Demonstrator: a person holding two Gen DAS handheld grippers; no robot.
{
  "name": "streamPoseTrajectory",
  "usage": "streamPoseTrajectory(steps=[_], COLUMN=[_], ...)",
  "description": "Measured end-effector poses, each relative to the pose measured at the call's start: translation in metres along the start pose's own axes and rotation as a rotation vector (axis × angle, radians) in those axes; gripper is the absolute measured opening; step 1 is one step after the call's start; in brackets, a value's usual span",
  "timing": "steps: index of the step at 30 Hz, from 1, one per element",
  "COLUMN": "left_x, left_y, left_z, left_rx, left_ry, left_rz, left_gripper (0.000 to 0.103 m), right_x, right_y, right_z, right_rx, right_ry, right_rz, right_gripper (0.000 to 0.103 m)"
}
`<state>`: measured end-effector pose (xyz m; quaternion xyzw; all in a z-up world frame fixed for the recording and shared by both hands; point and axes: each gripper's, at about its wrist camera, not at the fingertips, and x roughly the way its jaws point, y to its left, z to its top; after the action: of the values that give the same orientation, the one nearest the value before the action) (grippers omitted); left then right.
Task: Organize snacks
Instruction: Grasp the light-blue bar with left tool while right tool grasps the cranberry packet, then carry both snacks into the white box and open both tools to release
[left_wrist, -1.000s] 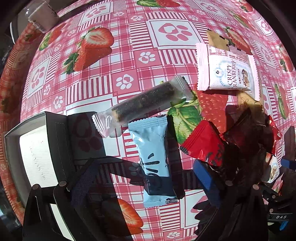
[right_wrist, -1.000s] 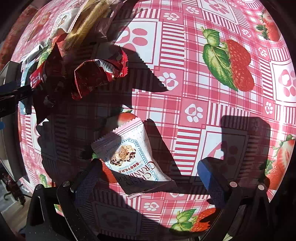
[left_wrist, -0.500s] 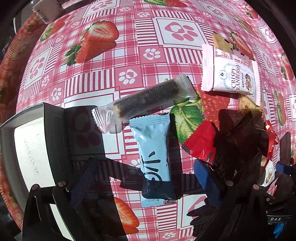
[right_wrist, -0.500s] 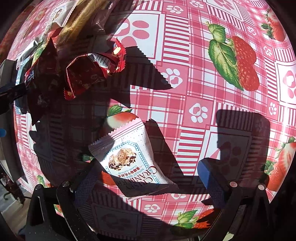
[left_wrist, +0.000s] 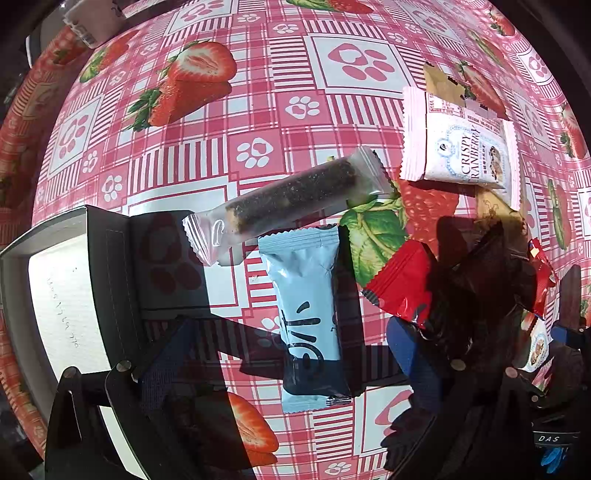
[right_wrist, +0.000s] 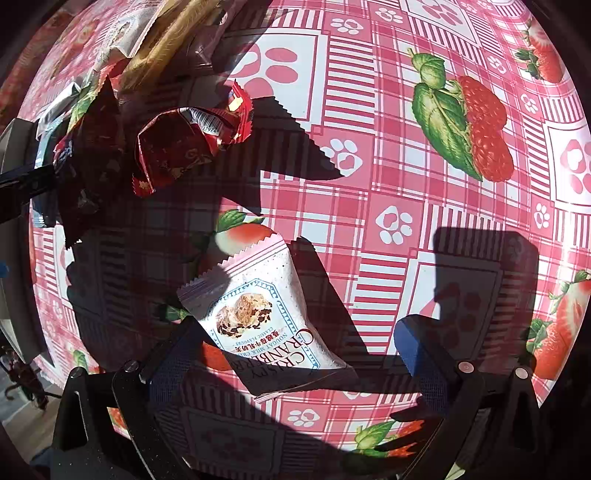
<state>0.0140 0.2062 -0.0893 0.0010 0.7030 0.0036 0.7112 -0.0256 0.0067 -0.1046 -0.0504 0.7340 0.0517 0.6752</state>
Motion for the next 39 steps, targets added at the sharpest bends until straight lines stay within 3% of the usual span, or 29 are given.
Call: streamPoseTrajectory(steps=[5, 8, 10, 11, 12, 13, 14, 15, 16, 30, 39], left_x=[0.000, -0.003, -0.010, -0.013, -0.016, -0.019, -0.021, -0.022, -0.022, -0.077, -0.091], left_y=[0.000, -0.002, -0.006, -0.009, -0.013, -0.017, -0.020, -0.023, -0.025, -0.015, 0.010], left_z=[0.001, 0.000, -0.003, -0.005, -0.006, -0.008, -0.010, -0.012, -0.014, -0.068, -0.089], left_rx=[0.013, 0.025, 0.045, 0.059, 0.076, 0.094, 0.112, 0.125, 0.134, 0.139, 0.110], left_ry=[0.031, 0.039, 0.026, 0.020, 0.014, 0.007, 0.005, 0.011, 0.015, -0.055, -0.076], left_rz=[0.002, -0.001, -0.002, -0.003, -0.002, -0.002, -0.002, -0.008, -0.015, -0.122, -0.128], left_gripper=[0.103, 0.096, 0.078, 0.072, 0.057, 0.047, 0.026, 0.025, 0.025, 0.025, 0.025], right_x=[0.000, 0.001, -0.002, -0.005, -0.008, -0.012, -0.015, -0.017, -0.019, -0.068, -0.084], right_y=[0.000, 0.000, 0.004, 0.005, 0.008, 0.012, 0.014, 0.016, 0.016, -0.018, -0.019], right_z=[0.001, 0.001, 0.001, -0.002, -0.005, -0.010, -0.012, -0.015, -0.017, -0.077, -0.094], right_rx=[0.004, -0.001, -0.006, -0.015, -0.031, -0.048, -0.063, -0.071, -0.073, 0.104, 0.125], right_ry=[0.013, 0.025, 0.025, 0.020, 0.013, 0.010, 0.007, 0.006, 0.006, -0.045, -0.045], right_rz=[-0.001, -0.007, -0.009, -0.010, -0.010, -0.014, -0.016, -0.016, -0.013, 0.188, 0.223], right_gripper=[0.103, 0.102, 0.093, 0.084, 0.078, 0.066, 0.054, 0.043, 0.042, 0.042, 0.042])
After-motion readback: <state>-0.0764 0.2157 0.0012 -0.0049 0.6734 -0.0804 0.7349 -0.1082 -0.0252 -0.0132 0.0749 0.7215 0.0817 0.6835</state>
